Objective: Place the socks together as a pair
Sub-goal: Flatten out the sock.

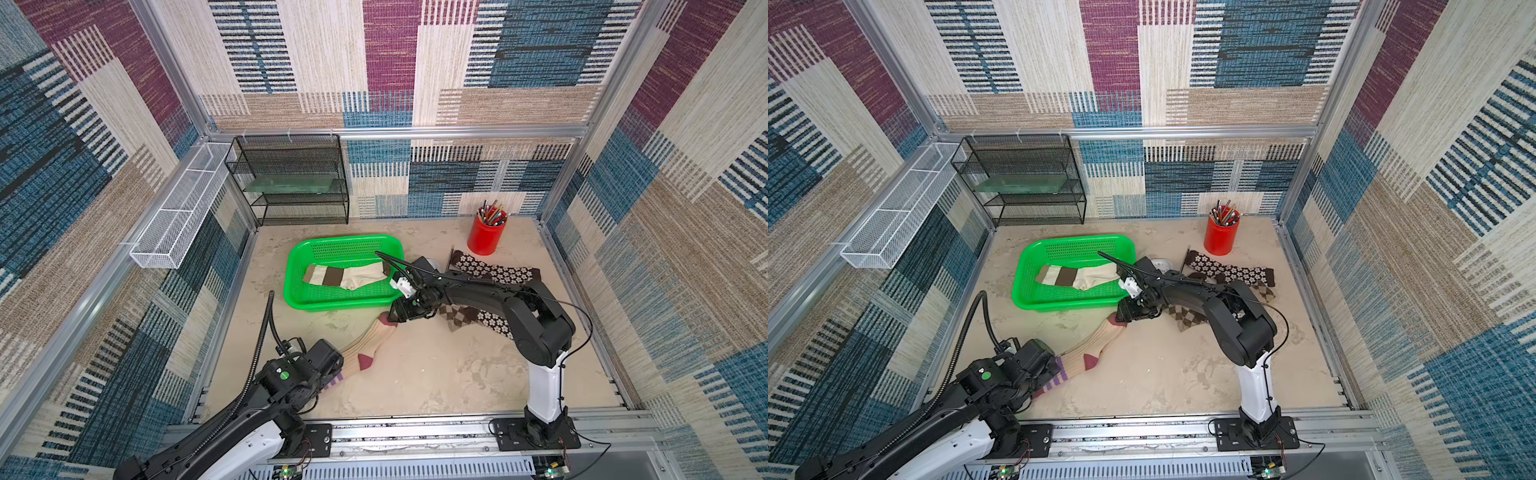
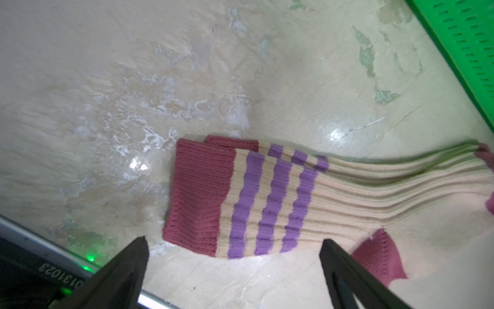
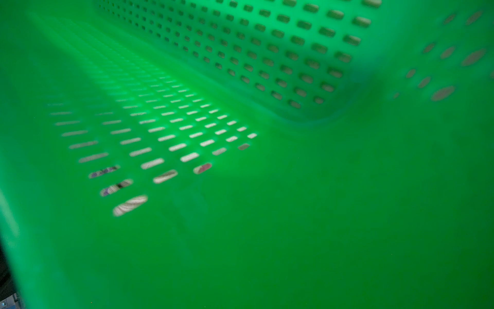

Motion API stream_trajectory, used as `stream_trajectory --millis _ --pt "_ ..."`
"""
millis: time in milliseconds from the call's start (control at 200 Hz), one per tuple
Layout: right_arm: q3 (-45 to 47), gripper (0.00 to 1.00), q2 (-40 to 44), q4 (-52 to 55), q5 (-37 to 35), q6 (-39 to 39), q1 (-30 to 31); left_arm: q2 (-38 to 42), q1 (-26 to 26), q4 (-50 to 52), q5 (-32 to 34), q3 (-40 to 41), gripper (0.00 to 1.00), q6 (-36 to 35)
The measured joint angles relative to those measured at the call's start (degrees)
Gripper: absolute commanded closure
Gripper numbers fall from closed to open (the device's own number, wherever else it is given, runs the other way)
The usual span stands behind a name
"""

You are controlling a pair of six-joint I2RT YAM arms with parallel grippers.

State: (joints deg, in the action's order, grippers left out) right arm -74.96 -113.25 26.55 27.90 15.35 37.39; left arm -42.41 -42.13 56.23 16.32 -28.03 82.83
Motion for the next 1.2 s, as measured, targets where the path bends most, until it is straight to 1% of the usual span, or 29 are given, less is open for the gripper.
stream_trajectory --millis 195,320,416,556,641,681,726,756,786,836,886,911,936,1007,1197 --pt "1.07 0.37 0.02 -2.73 0.00 0.04 0.50 -4.76 0.00 -1.90 -1.57 2.10 0.03 0.20" --pt "1.27 0.38 -0.31 -4.09 -0.02 0.09 1.14 -9.07 0.02 -4.35 -2.36 2.36 0.10 0.22" --pt "1.46 0.38 -0.44 -4.79 0.00 0.07 1.75 -10.45 0.02 -5.92 -3.02 2.67 0.19 0.24" --pt "3.06 0.40 0.33 -6.08 0.39 0.02 1.90 -9.46 0.02 -6.99 -3.15 4.52 0.32 0.59" --pt "3.61 0.43 0.66 -5.79 0.68 0.02 2.01 -8.33 0.02 -6.45 -3.10 5.29 0.37 0.72" --pt "3.76 0.46 0.66 -6.12 0.90 -0.13 2.03 -8.04 0.02 -6.38 -3.04 5.38 0.44 0.79" --pt "3.93 0.49 0.66 -6.25 1.27 -0.31 2.08 -7.69 0.02 -6.38 -2.67 5.77 0.58 0.79" --pt "4.00 0.53 0.66 -6.29 1.38 -0.39 2.16 -7.61 0.02 -6.25 -2.27 5.81 0.65 0.79" --pt "4.02 0.55 0.66 -6.34 1.55 -0.39 2.25 -7.56 0.04 -6.51 -1.86 6.03 0.69 0.79" --pt "4.02 0.56 0.66 -6.60 1.77 -0.39 2.36 -7.58 0.07 -7.19 -1.55 6.08 0.69 0.74" --pt "4.02 0.53 0.66 -6.71 2.14 -0.37 2.40 -7.85 0.07 -7.52 -1.49 6.01 0.71 0.72" --pt "4.00 0.50 0.66 -6.78 2.29 -0.39 2.43 -7.96 0.07 -7.56 -1.51 5.95 0.72 0.70" --pt "3.98 0.47 0.66 -6.82 2.54 -0.37 2.43 -8.09 0.07 -7.58 -1.53 5.88 0.75 0.52" --pt "3.78 0.39 0.70 -6.62 2.56 -0.37 2.51 -8.20 0.11 -8.28 -1.70 5.79 0.77 -0.13" --pt "2.29 0.31 2.82 -2.05 3.54 0.70 2.14 -7.80 0.11 -9.35 -2.78 5.64 0.80 -1.11"
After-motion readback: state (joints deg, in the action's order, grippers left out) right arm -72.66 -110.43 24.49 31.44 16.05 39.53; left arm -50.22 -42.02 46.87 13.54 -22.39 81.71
